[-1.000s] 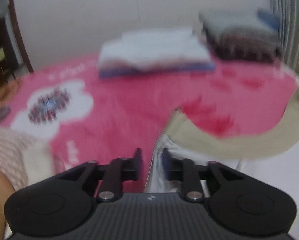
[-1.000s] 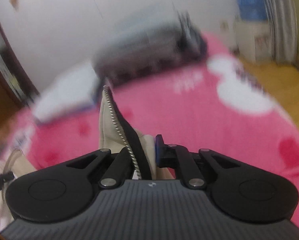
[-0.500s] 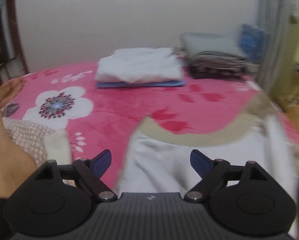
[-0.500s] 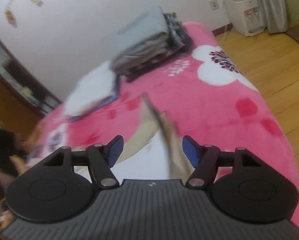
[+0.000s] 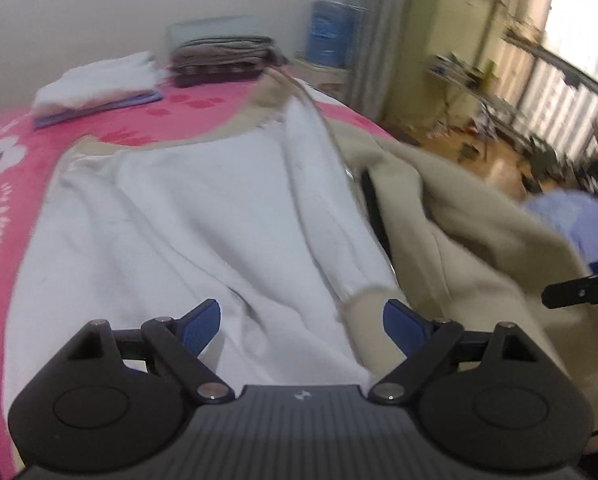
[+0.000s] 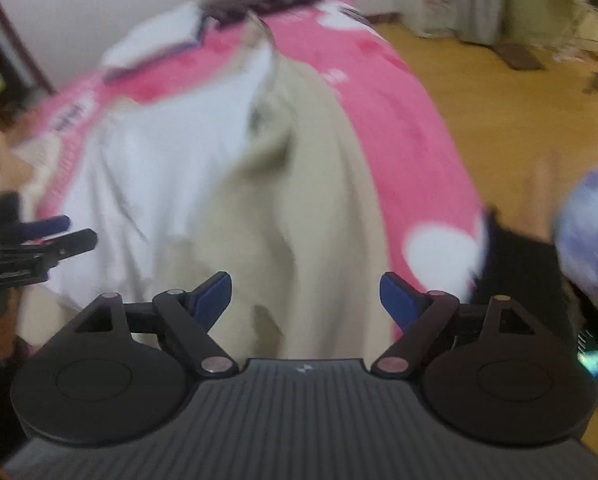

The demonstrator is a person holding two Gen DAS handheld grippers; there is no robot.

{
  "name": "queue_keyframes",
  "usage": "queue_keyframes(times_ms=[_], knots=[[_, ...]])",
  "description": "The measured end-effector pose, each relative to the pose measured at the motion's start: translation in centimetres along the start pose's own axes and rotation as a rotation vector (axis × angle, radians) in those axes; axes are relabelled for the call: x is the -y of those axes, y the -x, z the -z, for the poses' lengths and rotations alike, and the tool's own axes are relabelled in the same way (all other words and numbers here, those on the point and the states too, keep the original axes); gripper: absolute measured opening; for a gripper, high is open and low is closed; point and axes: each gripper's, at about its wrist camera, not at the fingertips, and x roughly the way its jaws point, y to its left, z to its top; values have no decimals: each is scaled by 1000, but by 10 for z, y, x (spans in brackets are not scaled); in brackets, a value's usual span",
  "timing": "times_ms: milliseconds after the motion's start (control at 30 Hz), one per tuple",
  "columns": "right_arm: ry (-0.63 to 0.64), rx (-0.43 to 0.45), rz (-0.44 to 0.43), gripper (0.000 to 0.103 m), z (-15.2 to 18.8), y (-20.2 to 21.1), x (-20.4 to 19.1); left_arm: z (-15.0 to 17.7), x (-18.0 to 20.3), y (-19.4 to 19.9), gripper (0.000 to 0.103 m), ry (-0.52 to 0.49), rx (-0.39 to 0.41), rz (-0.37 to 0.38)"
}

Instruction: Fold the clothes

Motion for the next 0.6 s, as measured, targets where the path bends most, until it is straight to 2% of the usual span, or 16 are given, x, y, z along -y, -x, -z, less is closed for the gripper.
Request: queue_keyframes(times_ms=[100,133,167,200,267,367,467,533,600], knots=[[-5,0,52,78,21,-13,4,11,8,-8,89,-44,3,-19],[-27,6,52,54,25,-17,9,13,8,-10,89,-57,7,-25],[-66,11,41,19,24,-19,15,15,8,-11,89,-69,12,-31],[-109,23,27,8,19,-18,22,17,6,-12,89,-78,15,-32],[-172,57,15,5,8,-15,33,20,2,-13,89,-91,21,-32],[-119,177,93,5,-32,0,37,24,-6,-19,89,-77,16,-30],[-78,297,178,4,-100,2,45,25,-14,-26,89,-31,-13,-29],[-38,408,247,4,-155,2,50,24,-17,-26,89,-8,-15,-24],[-16,520,280,4,-204,-1,54,24,-18,-25,89,-8,-15,-24]])
